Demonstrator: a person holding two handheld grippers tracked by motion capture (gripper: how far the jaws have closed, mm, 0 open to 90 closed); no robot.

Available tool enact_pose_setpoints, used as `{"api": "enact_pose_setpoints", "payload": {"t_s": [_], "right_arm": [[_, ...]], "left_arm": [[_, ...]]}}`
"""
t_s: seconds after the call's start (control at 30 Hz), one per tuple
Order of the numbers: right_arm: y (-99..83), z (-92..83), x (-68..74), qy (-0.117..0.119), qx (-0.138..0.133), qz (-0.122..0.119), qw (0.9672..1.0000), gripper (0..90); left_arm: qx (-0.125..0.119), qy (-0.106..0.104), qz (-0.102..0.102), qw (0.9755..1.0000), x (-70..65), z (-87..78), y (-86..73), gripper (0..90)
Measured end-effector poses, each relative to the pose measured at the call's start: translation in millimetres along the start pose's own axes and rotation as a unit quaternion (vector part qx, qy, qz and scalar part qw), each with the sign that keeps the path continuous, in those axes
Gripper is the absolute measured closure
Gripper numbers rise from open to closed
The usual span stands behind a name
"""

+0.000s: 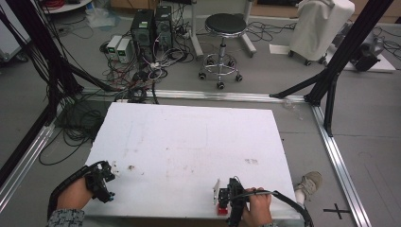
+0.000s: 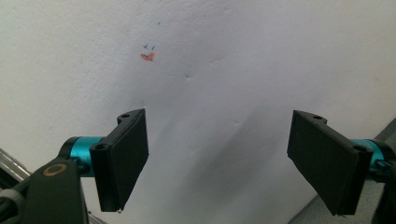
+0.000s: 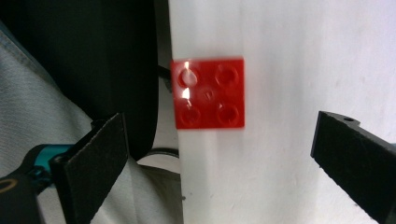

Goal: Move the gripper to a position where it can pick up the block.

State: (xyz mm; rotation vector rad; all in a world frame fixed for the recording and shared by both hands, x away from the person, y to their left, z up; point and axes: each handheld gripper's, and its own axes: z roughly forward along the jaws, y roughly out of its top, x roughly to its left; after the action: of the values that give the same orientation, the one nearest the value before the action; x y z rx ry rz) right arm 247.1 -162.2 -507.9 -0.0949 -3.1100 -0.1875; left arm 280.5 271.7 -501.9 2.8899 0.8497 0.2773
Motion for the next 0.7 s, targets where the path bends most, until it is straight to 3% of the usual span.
{"api": "enact_pose_setpoints", "payload": {"t_s": [0.2,0.37,0.7], "right_arm": [[14.6,2.7,3.7,0.005,0.002,-0.014,0.9999,3.5],[16.1,9.7,2.6,0.000,0.022,-0.014,0.9997,3.5],[19.7,19.3,0.9,0.005,0.034,-0.024,0.9991,3.5]], "left_arm": [[0.001,0.000,0.004,1.0000,0.2,-1.2,0.1,20.8],[0.000,0.000,0.001,1.0000,0.1,-0.5,-0.3,20.8],[0.000,0.001,0.000,1.0000,-0.4,0.3,0.1,20.8]]}}
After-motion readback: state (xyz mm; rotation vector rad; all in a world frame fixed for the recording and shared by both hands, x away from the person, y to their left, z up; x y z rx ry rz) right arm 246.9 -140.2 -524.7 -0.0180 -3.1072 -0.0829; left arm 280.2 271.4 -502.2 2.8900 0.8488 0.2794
